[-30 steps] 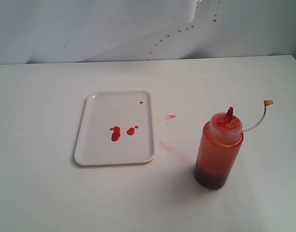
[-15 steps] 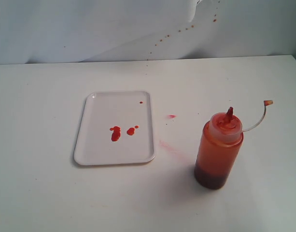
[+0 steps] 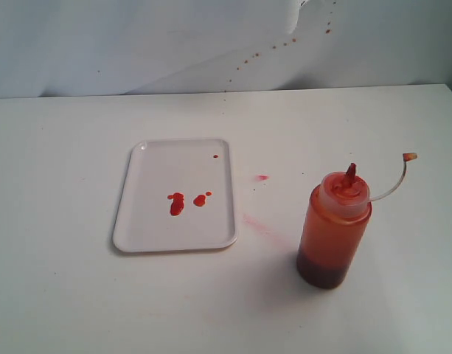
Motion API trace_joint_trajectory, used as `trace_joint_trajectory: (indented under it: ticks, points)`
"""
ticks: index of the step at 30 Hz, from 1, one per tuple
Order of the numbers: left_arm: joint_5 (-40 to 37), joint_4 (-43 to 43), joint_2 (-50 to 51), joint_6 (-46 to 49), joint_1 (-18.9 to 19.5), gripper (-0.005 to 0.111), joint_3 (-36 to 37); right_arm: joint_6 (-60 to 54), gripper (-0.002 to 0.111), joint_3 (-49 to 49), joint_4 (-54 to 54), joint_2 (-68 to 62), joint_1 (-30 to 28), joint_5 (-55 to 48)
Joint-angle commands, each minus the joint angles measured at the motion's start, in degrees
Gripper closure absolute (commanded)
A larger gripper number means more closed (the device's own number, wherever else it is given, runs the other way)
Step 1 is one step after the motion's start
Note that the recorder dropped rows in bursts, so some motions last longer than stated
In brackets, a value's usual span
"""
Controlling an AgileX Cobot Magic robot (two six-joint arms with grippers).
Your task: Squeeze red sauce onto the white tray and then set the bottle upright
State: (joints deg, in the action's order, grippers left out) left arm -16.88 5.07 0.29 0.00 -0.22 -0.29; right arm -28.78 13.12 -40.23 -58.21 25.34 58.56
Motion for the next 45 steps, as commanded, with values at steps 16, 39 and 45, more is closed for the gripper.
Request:
trace_joint_trajectory:
  ticks: [16, 39, 45]
  points:
    - [0.0, -3.2, -0.3, -1.4, 0.3, 0.107, 0.3, 0.1, 0.108, 0.0, 0.7, -0.1, -0.1, 0.2]
    - [0.0, -3.2, -0.3, -1.4, 0.3, 0.107, 0.3, -1.9, 0.108, 0.0, 6.8, 17.6, -10.0, -18.6]
    - [0.0, -3.2, -0.3, -1.4, 0.3, 0.107, 0.3, -6.4, 0.108, 0.0, 8.1, 33.6, -21.2, -31.7]
